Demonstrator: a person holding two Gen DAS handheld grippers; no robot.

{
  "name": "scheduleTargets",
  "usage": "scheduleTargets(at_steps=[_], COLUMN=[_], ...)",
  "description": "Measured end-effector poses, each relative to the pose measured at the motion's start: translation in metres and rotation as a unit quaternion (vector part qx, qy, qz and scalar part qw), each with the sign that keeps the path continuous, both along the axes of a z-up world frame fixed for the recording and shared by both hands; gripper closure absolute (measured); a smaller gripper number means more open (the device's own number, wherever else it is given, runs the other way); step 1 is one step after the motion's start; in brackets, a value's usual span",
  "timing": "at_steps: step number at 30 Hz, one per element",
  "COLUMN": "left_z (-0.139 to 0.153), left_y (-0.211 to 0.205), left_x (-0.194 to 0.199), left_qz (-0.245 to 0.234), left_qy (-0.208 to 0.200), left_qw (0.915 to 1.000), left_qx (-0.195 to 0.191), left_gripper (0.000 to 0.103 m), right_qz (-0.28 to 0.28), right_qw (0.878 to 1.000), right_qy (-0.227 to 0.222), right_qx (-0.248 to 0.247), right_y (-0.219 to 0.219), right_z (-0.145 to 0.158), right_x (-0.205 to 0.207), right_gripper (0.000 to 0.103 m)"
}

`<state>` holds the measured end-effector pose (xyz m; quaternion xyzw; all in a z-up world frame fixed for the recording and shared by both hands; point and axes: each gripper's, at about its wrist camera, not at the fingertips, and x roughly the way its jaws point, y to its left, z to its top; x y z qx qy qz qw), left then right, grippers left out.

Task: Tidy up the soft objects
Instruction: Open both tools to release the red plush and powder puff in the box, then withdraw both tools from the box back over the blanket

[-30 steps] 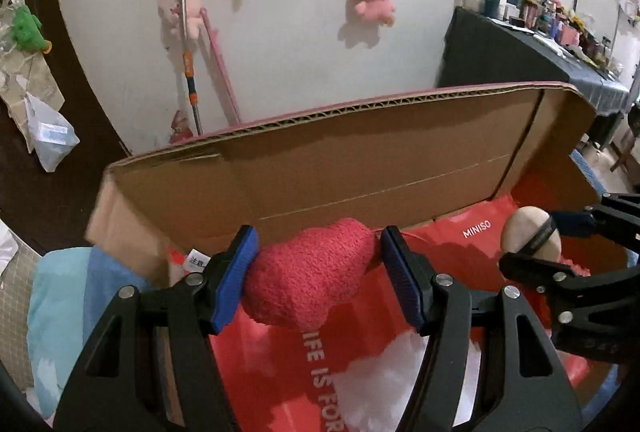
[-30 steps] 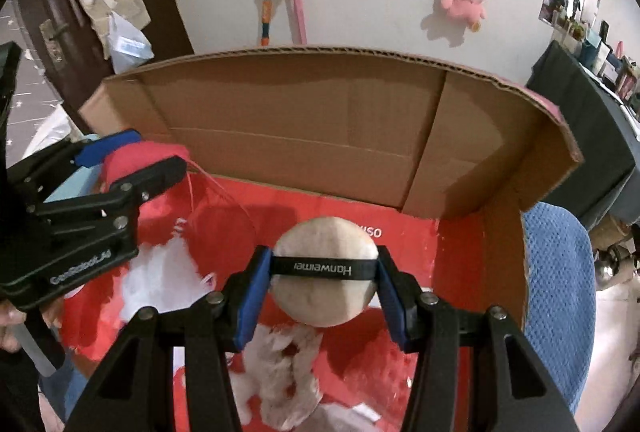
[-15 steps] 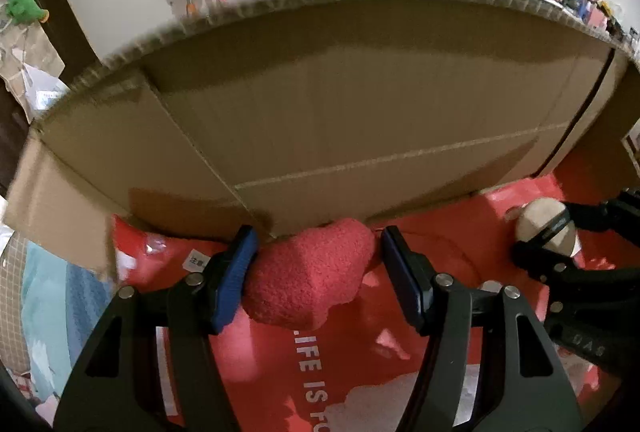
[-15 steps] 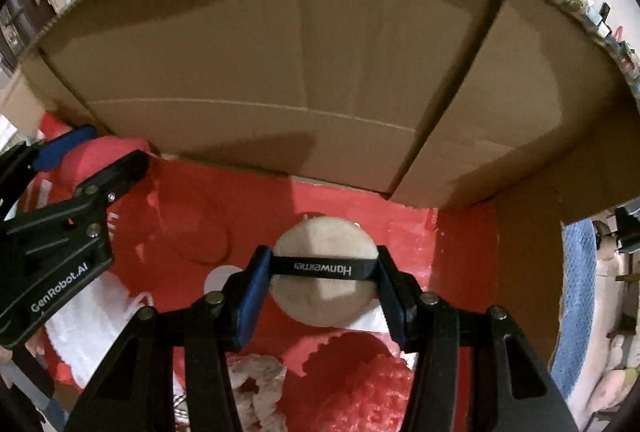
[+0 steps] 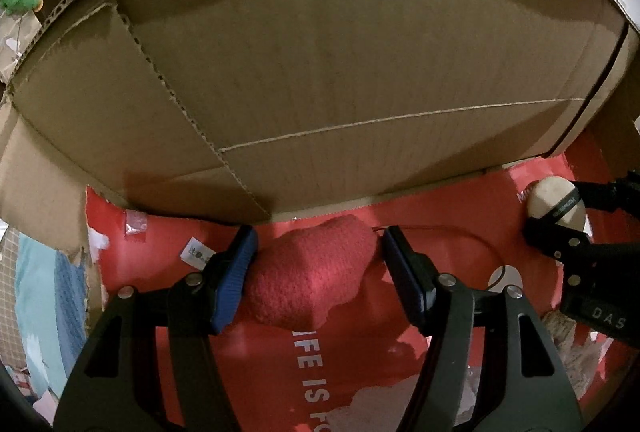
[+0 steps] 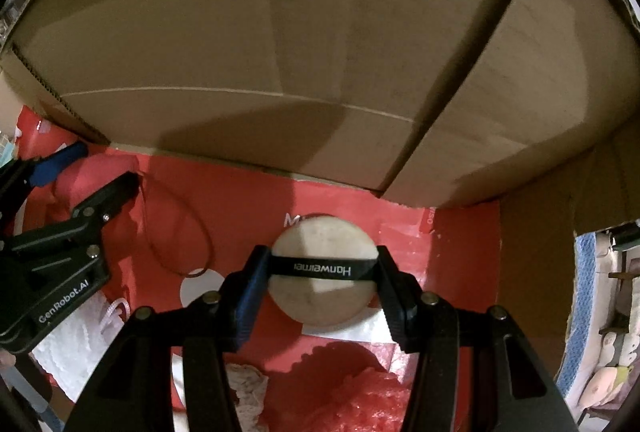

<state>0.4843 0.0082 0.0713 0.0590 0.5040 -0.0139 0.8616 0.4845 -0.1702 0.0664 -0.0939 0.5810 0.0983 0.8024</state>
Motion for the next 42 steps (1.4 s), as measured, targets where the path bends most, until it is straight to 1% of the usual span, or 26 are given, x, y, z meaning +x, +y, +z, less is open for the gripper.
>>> scheduleTargets(at_steps=[4,5,10,12,15,17,19,20,22,25,29,32,37,38,40,42], left_z=[0.0,0.0,0.002,0.004,0.008,0.009,0.01,0.011,0.013,0.016,0.025,0.03,0.045,0.048,0.051,0.061], left_y=[0.0,0.0,0.002,0.001,0.001,0.0,0.0,0.0,0.002,0.006,0.007,0.005,0.01,0.01,0.012,0.016], left_x=[0.0,0.001,0.002,0.001,-0.002,-0.004,-0.005,-0.005,-0.006,-0.007,-0.012,-0.022,-0.038,-0.043,-0.052,-0.06], left_qz=[-0.003,-0.004,-0.003,-0.001,-0.002,-0.007,-0.007,-0.006,-0.001,0.003,0.002,0.007,0.012,0.012,0.011,0.01], left_qy=[0.002,0.001,-0.004,-0.008,-0.019,-0.023,-0.025,-0.027,-0.03,-0.032,-0.041,-0.048,-0.069,-0.071,-0.071,-0.077], left_qw=[1.0,1.0,1.0,1.0,0.9998,0.9996,0.9995,0.9995,0.9995,0.9994,0.9991,0.9988,0.9975,0.9973,0.9969,0.9962], left_qx=[0.002,0.003,0.002,0.004,0.01,0.014,0.017,0.016,0.013,0.008,0.014,0.007,-0.011,-0.016,-0.031,-0.04], left_gripper=[0.039,0.039,0.037,0.034,0.032,0.031,0.027,0.026,0.026,0.026,0.026,0.026,0.026,0.025,0.025,0.021], right_qz=[0.0,0.0,0.001,0.002,0.003,0.002,0.0,-0.001,0.0,0.001,-0.001,-0.005,-0.01,-0.01,-0.013,-0.018], right_qw=[1.0,1.0,1.0,1.0,1.0,1.0,1.0,1.0,1.0,1.0,1.0,1.0,0.999,0.999,0.999,0.998], right_qy=[0.0,0.001,0.001,-0.001,-0.002,-0.003,-0.003,-0.002,-0.002,-0.002,-0.01,-0.015,-0.032,-0.035,-0.043,-0.047], right_qx=[-0.001,-0.001,-0.002,-0.005,-0.008,-0.009,-0.009,-0.01,-0.01,-0.011,-0.007,0.002,0.012,0.016,0.028,0.046], right_y=[0.001,0.002,-0.001,0.003,0.008,0.008,0.009,0.009,0.009,0.01,0.008,0.003,-0.005,-0.006,-0.01,-0.015], right_z=[0.0,0.0,-0.005,-0.005,-0.004,-0.003,-0.004,-0.004,-0.004,-0.003,0.005,0.01,0.027,0.032,0.042,0.049], right_x=[0.004,0.014,0.017,0.017,0.015,0.015,0.015,0.016,0.016,0.016,0.008,0.002,-0.008,-0.011,-0.02,-0.029], right_gripper=[0.048,0.048,0.047,0.046,0.045,0.043,0.042,0.039,0.037,0.036,0.036,0.035,0.033,0.031,0.031,0.031])
